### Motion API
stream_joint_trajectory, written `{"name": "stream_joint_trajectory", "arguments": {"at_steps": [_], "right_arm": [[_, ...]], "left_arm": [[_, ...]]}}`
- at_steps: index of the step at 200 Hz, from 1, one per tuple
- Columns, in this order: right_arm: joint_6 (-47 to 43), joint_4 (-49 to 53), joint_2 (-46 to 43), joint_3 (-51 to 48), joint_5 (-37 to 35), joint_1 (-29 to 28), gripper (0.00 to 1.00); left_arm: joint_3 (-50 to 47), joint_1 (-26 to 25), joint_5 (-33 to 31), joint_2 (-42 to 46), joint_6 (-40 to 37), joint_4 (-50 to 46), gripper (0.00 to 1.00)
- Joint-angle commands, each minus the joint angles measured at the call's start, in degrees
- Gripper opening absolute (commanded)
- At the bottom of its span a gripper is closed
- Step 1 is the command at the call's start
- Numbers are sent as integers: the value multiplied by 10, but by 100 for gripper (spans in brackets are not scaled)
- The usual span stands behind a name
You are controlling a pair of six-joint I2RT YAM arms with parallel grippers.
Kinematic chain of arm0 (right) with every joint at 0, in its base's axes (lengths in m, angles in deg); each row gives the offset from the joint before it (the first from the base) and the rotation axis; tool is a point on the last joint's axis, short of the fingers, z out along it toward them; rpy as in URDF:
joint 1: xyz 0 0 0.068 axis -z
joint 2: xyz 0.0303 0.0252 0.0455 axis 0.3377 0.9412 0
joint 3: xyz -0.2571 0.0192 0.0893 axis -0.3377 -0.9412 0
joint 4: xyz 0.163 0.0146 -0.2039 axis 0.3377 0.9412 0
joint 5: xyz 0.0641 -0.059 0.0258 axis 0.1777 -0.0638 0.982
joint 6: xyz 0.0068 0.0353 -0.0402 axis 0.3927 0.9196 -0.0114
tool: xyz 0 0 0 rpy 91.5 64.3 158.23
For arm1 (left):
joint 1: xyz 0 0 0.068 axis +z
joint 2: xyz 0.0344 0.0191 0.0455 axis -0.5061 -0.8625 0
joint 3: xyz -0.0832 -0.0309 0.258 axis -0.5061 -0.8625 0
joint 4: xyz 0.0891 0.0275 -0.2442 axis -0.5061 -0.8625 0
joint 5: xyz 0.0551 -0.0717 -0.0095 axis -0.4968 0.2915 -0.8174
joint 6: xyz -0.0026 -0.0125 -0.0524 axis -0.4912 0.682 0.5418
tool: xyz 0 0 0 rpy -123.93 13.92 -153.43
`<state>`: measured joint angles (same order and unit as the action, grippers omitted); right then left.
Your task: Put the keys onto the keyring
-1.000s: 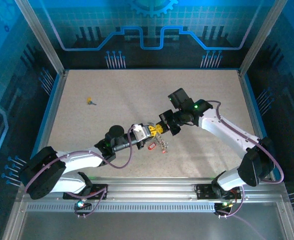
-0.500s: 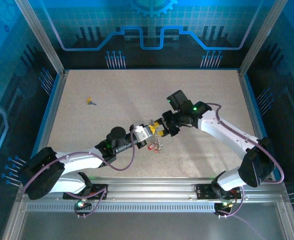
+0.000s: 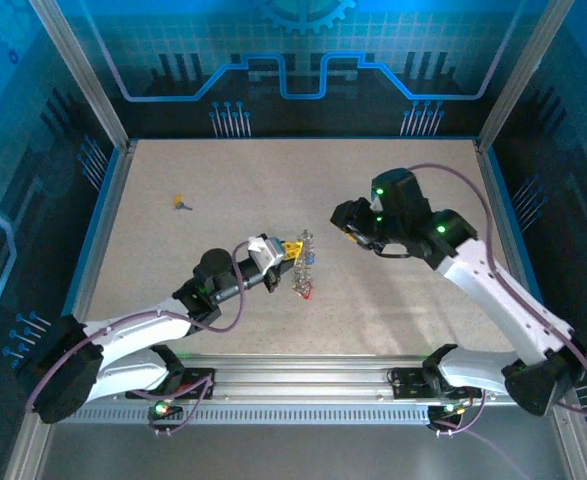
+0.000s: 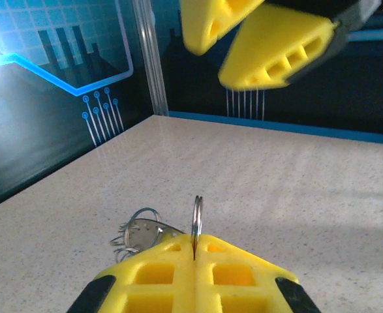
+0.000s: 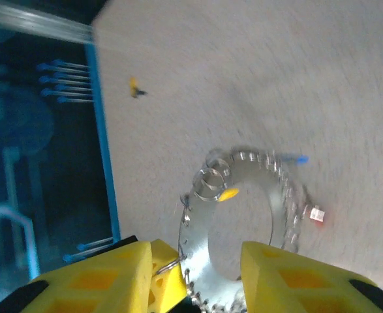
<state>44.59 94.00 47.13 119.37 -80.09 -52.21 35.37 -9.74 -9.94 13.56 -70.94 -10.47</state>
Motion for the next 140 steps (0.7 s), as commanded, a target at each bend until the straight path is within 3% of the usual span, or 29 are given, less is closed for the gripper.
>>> {"name": "stream_joint_trajectory", "arguments": {"at_steps": [1,24,39,81,140], "right_arm": [[-317,-120,-40,-42,71,0,44],[-584,-134,-78,-79,179,-22,44],[-749,-127,-104,-108,259,-26,35],[-905,-81,-90,-110,275,-33,45],[-1048,22,-33,-82,262,-42,45]], "left_arm": [[3,17,61,30,60,4,0],[7,30,104,45,83,-4,0],[14,31,126,52,77,-24,0],[28,38,194,49,58,-51,0],[31,38,231,44,39,-52,0]]}}
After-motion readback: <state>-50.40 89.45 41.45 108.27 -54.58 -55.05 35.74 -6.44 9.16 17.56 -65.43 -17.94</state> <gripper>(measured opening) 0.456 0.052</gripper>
